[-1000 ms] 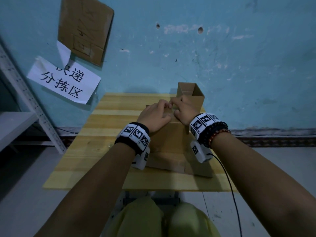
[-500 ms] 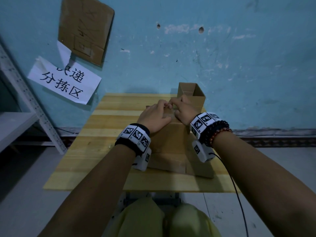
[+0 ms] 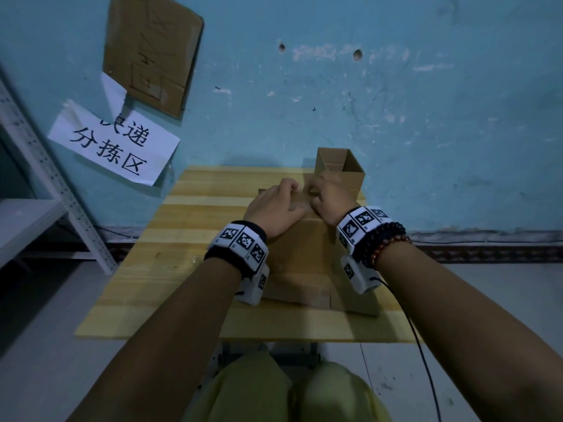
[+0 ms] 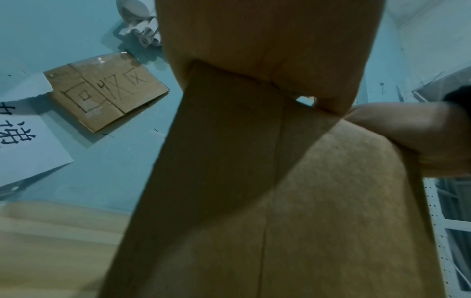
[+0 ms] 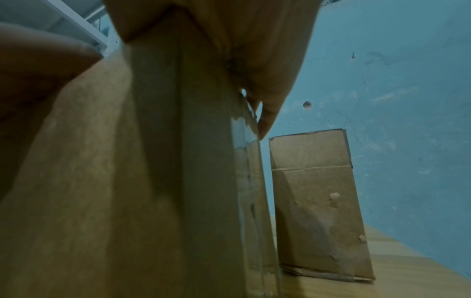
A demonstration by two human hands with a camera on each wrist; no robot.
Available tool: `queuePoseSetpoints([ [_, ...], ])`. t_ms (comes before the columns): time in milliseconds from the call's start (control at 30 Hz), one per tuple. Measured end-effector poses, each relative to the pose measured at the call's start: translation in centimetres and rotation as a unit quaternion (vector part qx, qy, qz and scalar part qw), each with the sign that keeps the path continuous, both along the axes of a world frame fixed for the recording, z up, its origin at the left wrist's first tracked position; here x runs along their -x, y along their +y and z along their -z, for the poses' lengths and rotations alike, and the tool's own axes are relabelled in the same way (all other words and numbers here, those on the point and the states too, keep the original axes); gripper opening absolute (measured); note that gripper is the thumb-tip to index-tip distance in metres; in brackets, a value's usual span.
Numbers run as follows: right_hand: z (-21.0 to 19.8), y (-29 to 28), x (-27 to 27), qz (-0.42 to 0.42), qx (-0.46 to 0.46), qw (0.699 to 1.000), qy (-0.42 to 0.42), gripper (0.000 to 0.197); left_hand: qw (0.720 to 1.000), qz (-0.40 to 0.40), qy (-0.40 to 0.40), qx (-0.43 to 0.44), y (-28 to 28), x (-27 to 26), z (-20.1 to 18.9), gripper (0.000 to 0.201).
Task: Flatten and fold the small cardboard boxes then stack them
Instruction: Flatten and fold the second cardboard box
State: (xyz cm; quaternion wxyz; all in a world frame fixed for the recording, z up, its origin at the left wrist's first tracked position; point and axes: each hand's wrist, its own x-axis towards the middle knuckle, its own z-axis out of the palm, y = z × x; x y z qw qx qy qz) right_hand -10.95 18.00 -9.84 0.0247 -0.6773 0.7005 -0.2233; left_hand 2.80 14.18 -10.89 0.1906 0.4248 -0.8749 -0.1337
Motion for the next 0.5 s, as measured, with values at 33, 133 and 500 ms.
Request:
queuePoseSetpoints([
  [33,-0.08,0.09,-0.04,-0.004,0.009,1.0,0.008,0.029,1.0,-0.002,0.001,0.0,0.05,0.01,-0.02,0.051],
  [133,-0.18,0.29,-0.36,-0.018,0.044,0.999,0.014,0.024,1.0,-0.006,0.002,-0.001,0.23,0.04,-0.08,0.051],
  [500,-0.08,0.0,-0.58,0.004,0.033,0.999,0.006,0.015,1.0,-0.01,0.001,-0.001,0.8,-0.03,-0.42,0.051],
])
